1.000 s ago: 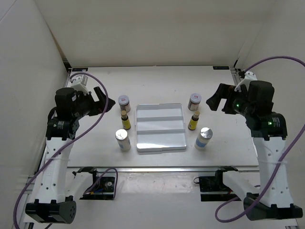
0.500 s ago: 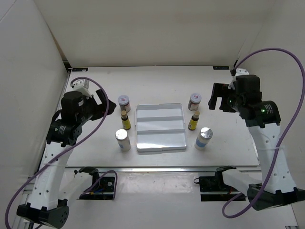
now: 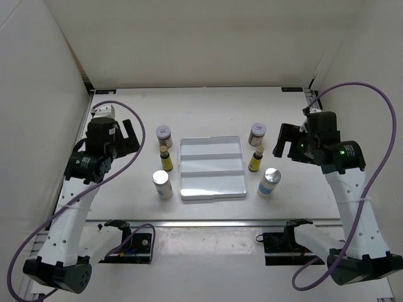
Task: Organize the condiment bottles
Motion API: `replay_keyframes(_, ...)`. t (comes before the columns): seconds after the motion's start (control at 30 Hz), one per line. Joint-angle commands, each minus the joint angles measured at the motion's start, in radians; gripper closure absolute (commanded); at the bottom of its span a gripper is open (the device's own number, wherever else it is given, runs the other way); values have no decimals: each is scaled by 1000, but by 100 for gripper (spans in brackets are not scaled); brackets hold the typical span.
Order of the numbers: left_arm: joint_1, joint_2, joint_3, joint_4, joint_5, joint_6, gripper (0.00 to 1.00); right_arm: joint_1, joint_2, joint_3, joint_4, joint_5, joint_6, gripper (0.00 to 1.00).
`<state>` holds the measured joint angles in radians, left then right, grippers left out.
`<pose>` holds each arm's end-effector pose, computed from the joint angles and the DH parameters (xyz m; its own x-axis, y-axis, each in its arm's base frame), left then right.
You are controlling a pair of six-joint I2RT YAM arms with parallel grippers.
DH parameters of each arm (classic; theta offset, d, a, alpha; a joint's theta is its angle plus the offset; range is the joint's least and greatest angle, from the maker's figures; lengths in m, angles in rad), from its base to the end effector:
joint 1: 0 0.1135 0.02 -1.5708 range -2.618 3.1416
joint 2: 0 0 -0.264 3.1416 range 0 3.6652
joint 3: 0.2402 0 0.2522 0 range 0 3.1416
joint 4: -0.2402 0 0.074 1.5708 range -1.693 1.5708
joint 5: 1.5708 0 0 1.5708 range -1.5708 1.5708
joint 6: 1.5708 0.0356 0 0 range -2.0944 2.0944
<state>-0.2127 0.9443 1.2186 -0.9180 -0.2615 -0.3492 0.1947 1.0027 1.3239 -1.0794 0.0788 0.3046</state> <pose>0.1695 -0.0272 0.3864 -0.5518 -0.2189 -0.8047 -0.1990 0.9716 -0.1279 0.1683 0.0303 0.3950 -0.6846 0.1697 -0.7089 0.0718 0.9835 0.1661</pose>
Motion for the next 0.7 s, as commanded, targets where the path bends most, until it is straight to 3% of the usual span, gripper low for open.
replay_keyframes(0.0,-5,-10,-65,14,44,-43,0,17,43,-18,-65,-2,19,0)
replay_keyframes(0.2,-5,-10,-136,44,108,-59,0,121,79,-136,-63,62,119,0)
replay_keyframes(0.4,-5,-10,-215,77,39,-48,0,193,143,-219,-34,114,163,0)
replay_keyframes(0.67,13,-1,-215,90,59,-37,0,225,155,-285,-2,145,208,21)
